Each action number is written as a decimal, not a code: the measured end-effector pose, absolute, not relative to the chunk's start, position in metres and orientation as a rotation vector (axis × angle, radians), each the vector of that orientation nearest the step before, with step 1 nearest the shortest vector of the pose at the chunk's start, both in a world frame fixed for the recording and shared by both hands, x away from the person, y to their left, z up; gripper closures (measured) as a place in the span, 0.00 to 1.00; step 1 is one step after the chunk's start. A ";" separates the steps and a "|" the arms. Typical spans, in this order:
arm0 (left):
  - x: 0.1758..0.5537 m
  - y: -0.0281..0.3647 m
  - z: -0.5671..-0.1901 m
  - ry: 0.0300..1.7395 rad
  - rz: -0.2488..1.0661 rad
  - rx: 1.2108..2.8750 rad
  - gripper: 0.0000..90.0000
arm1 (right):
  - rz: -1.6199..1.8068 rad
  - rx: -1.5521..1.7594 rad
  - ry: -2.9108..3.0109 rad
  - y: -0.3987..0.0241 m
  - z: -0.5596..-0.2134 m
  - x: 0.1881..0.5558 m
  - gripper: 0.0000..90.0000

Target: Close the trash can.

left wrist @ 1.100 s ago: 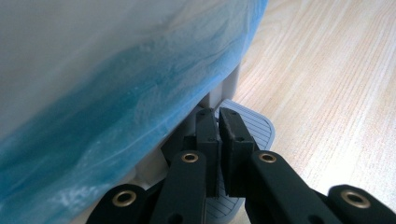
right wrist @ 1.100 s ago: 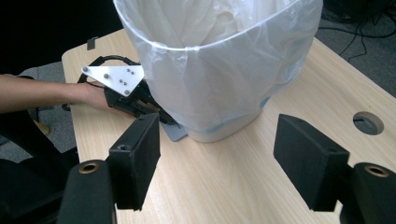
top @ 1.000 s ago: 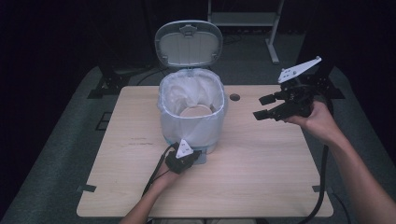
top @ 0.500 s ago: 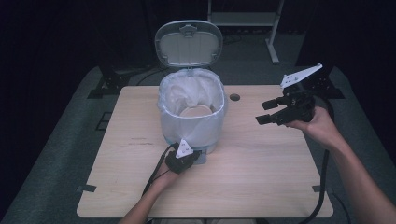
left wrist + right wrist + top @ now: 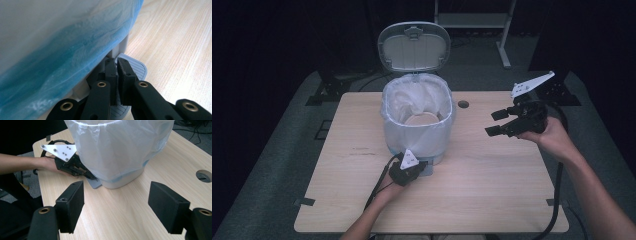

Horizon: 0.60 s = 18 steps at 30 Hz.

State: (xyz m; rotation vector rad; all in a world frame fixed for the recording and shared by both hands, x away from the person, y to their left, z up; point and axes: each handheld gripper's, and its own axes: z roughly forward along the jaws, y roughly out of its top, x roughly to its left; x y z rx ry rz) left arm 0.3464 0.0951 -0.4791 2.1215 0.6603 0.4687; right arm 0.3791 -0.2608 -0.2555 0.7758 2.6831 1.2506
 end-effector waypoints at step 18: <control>0.344 0.098 -0.473 0.685 0.422 2.127 0.87 | 1.274 0.850 2.687 -0.274 -0.292 0.380 0.30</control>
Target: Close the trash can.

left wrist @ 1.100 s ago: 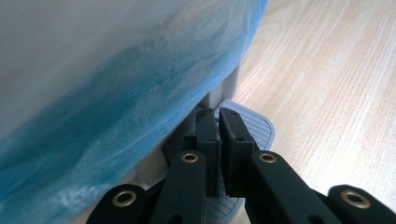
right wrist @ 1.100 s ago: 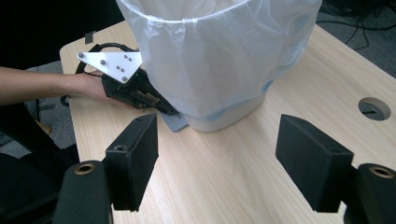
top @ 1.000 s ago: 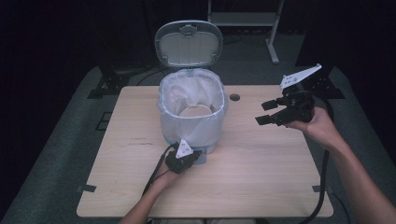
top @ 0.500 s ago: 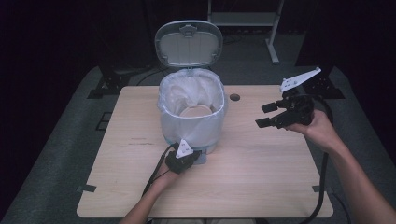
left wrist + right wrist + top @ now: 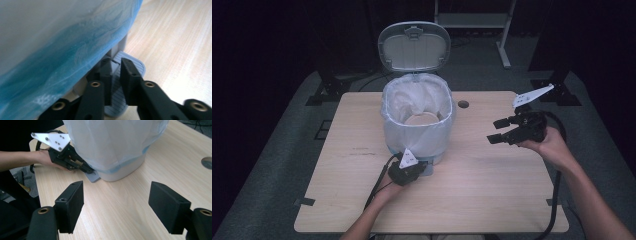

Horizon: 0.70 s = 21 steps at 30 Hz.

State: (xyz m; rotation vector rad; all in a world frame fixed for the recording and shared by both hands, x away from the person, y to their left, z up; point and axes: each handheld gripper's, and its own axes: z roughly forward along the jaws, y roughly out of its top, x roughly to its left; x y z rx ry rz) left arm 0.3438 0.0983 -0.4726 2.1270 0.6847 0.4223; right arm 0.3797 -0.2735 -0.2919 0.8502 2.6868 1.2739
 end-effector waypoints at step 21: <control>0.304 0.185 -0.446 0.766 0.448 2.030 0.63 | 1.283 0.969 2.635 -0.291 -0.352 0.371 0.29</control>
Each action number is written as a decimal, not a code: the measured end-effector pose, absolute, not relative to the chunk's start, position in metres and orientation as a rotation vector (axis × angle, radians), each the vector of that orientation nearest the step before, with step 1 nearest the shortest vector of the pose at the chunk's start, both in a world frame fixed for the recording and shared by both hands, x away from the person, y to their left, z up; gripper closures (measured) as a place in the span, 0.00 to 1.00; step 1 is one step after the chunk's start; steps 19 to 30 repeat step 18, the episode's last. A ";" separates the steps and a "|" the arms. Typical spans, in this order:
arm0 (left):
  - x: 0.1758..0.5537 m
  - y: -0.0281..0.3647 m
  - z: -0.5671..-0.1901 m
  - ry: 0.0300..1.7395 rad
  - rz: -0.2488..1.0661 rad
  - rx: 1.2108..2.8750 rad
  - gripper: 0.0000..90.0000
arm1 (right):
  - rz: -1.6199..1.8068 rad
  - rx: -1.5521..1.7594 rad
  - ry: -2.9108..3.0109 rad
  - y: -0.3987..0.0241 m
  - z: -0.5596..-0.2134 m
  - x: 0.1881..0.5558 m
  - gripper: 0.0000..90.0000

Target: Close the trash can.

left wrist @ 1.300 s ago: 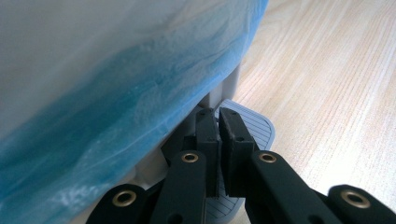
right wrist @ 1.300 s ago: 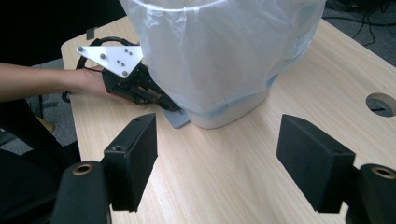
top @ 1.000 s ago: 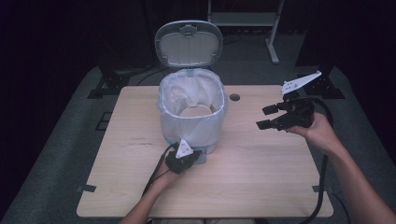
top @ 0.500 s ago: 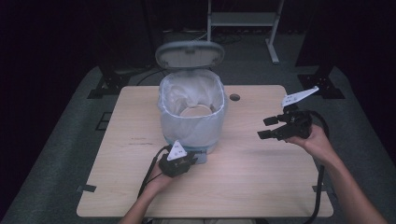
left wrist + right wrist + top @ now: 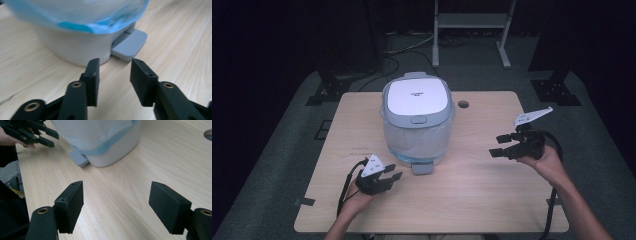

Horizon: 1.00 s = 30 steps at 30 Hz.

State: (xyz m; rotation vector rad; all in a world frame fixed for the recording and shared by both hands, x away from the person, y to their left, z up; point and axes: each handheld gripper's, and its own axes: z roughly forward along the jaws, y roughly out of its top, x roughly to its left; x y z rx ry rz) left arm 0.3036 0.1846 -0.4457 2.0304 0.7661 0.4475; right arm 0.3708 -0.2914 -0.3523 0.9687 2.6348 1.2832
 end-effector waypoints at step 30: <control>0.280 0.231 -0.444 0.867 0.506 1.918 0.41 | 1.268 0.988 2.604 -0.304 -0.372 0.352 0.28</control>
